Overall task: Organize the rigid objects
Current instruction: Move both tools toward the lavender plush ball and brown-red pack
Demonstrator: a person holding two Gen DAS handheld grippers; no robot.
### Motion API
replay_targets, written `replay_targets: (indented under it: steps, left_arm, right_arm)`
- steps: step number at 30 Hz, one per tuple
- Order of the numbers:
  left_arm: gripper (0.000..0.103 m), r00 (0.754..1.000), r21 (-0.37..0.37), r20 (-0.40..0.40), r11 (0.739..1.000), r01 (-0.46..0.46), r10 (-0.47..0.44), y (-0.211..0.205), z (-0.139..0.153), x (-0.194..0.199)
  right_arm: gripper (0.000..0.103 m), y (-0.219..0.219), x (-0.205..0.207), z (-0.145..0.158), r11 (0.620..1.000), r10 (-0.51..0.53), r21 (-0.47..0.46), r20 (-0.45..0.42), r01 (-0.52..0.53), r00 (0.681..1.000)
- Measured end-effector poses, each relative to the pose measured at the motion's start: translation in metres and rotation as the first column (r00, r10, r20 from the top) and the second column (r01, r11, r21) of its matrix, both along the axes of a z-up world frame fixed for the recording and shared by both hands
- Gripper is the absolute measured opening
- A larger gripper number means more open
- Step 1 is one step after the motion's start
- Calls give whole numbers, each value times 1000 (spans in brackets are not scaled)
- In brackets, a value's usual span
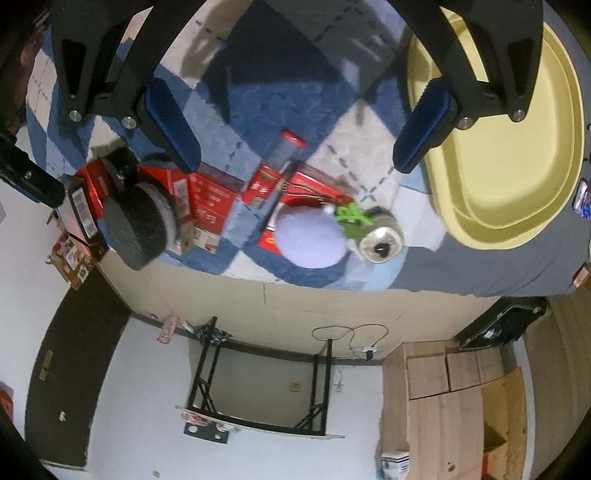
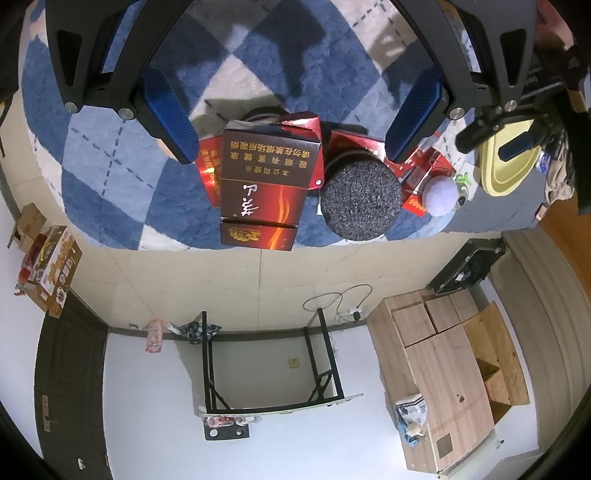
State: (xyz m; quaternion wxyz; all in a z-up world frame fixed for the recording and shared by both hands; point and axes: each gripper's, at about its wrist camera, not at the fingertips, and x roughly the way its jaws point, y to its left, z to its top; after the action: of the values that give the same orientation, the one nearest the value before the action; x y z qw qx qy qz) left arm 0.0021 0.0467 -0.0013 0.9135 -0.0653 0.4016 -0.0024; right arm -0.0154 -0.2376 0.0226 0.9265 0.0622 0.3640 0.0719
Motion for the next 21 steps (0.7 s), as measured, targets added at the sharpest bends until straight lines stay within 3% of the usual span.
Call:
replay_targets:
  steps: [9, 19, 21]
  left_arm:
    - [103, 1000, -1, 5, 1000, -21, 21, 24, -1, -2]
    - [103, 996, -141, 28, 987, -80, 84, 65, 3, -9]
    - [103, 995, -131, 33, 988, -85, 90, 59, 4, -9]
  right_arm:
    - [103, -1, -2, 1, 1000, -7, 7, 9, 7, 1000]
    - [103, -6, -3, 2, 1000, -13, 19, 15, 12, 1000]
    - [103, -4, 0, 3, 999, -26, 30, 12, 26, 1000]
